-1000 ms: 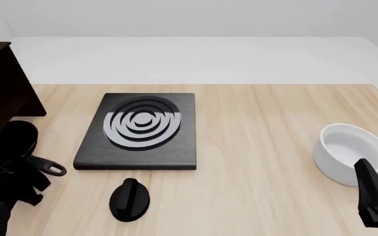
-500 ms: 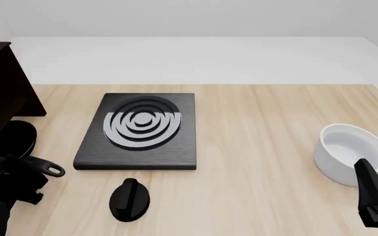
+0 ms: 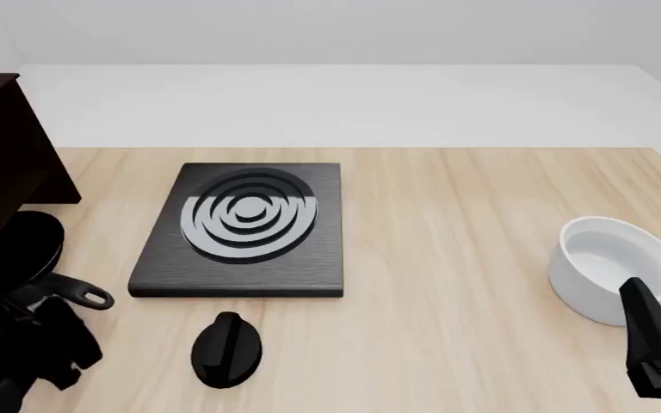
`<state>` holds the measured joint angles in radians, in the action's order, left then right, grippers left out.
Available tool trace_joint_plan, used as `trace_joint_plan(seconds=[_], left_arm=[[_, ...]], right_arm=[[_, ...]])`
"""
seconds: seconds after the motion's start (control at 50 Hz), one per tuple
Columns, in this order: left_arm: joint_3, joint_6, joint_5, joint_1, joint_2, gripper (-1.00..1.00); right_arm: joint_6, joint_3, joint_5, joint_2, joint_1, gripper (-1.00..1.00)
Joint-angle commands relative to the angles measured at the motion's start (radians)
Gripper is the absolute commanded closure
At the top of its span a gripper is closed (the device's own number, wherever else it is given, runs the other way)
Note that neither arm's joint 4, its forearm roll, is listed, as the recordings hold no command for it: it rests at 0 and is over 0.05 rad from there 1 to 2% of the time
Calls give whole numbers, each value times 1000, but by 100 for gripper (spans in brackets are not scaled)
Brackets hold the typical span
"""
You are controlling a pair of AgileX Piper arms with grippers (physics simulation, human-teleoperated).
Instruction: Put the frying pan under the cabinet shelf.
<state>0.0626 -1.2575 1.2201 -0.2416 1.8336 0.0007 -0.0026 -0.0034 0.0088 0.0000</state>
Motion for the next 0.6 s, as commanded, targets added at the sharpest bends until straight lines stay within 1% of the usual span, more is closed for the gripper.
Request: trace_joint_plan(seconds=[0.02,0.1,0.12,0.14,0.16,0.18,0.2,0.22,0.24,0.26,0.28,0.3,0.32,0.36,0.44,0.46,0.52,0.6], left_arm=[[-63,-20,-1,33,-32,-100],[-63,-9,-14,48,-48,-100],[-63,-11,-38,50,-79,-100],[-63,-3,-178,57,-226,-100],[-63,-3,-213,57,-260,-100],[-63,0,-298,61,-357,-100],[-63,7,-365,63,-422,-100],[-63,1,-387,62,-444,-100],[-63,2,-469,64,-534,-100],[-63,3,-642,67,-714,-100],[-63,6,-751,69,-827,-100],[-63,16,-831,75,-910,-100],[-63,11,-910,73,-993,-100],[-63,12,-1143,79,-1238,-100],[-63,20,-1457,101,-1584,-100],[-63,25,-1497,108,-1621,-100],[-63,27,-1573,121,-1711,-100],[-62,27,-1607,132,-1753,-100]], right_arm=[[0,0,0,0,0,-100],[0,0,0,0,0,-100],[0,0,0,0,0,-100],[0,0,0,0,0,-100],[0,0,0,0,0,-100],[0,0,0,0,0,-100],[0,0,0,0,0,-100],[0,0,0,0,0,-100],[0,0,0,0,0,-100],[0,0,0,0,0,-100],[0,0,0,0,0,-100],[0,0,0,0,0,-100],[0,0,0,0,0,-100],[0,0,0,0,0,-100],[0,0,0,0,0,-100],[0,0,0,0,0,-100],[0,0,0,0,0,-100],[0,0,0,0,0,-100]])
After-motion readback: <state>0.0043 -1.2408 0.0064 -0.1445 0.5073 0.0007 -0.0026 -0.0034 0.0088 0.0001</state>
